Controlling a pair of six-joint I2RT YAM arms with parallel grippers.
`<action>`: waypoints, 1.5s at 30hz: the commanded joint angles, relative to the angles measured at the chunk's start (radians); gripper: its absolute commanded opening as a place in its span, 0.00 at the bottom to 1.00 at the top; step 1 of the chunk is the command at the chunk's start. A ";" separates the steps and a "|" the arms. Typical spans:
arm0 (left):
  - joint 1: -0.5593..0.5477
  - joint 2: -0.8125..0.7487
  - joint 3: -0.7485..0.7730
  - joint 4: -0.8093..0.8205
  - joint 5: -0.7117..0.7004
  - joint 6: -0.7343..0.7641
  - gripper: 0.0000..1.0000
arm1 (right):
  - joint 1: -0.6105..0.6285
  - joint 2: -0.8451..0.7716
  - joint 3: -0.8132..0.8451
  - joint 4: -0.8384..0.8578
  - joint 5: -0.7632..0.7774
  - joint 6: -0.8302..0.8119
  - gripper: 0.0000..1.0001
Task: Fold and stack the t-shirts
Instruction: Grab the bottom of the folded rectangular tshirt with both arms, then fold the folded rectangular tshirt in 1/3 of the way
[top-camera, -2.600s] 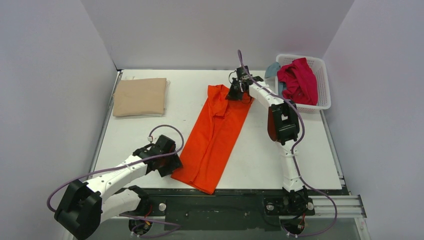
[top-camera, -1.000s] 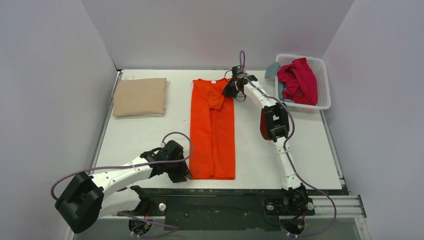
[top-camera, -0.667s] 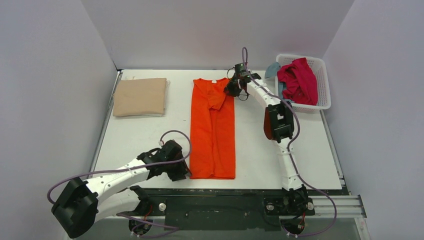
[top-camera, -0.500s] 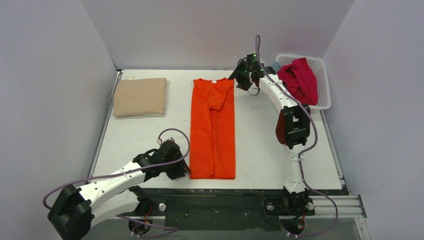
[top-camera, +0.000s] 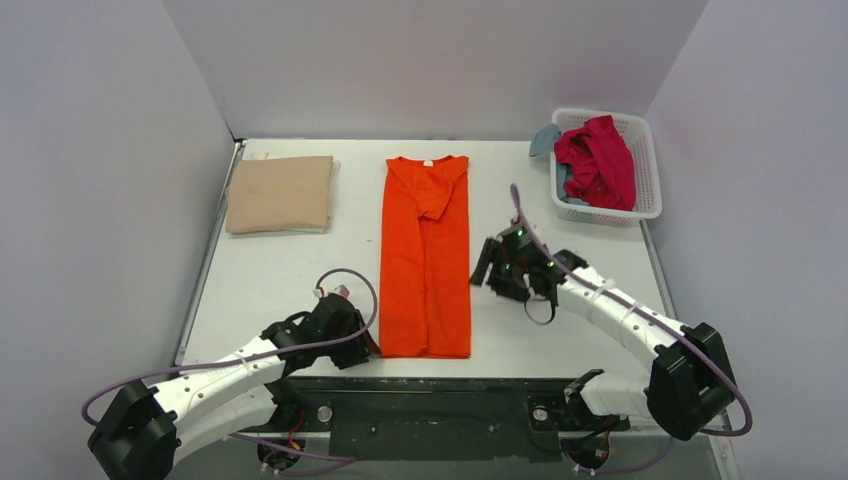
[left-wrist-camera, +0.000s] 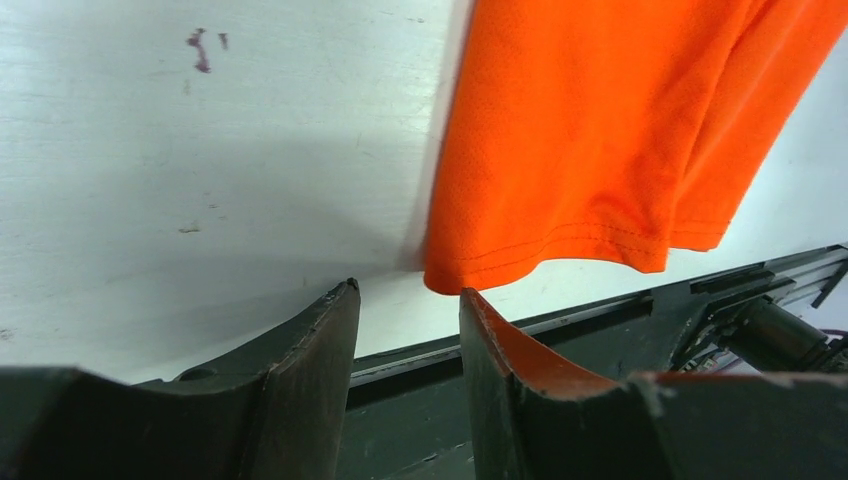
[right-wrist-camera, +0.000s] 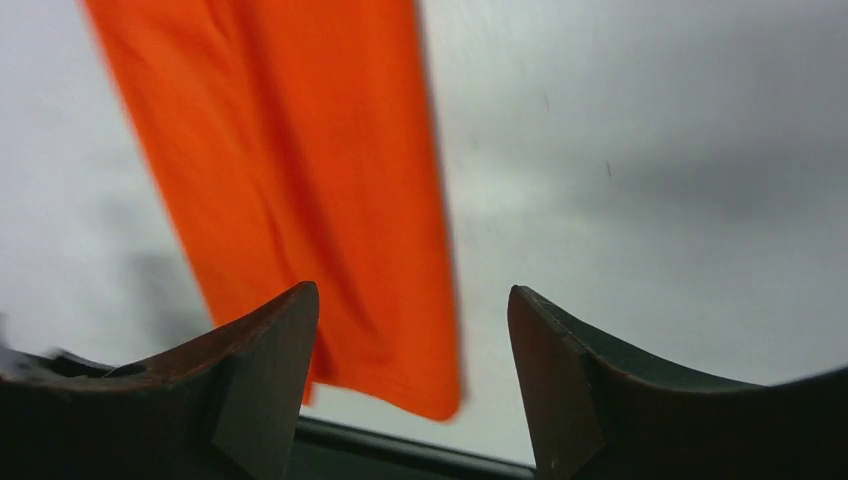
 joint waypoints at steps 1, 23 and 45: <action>-0.011 -0.009 -0.015 0.117 0.031 0.006 0.51 | 0.205 -0.111 -0.216 -0.024 0.058 0.093 0.66; -0.025 0.108 -0.002 0.202 -0.027 -0.026 0.42 | 0.535 0.040 -0.378 0.151 0.200 0.311 0.32; -0.208 -0.186 -0.004 0.045 -0.109 -0.123 0.00 | 0.674 -0.131 -0.317 -0.059 0.342 0.365 0.00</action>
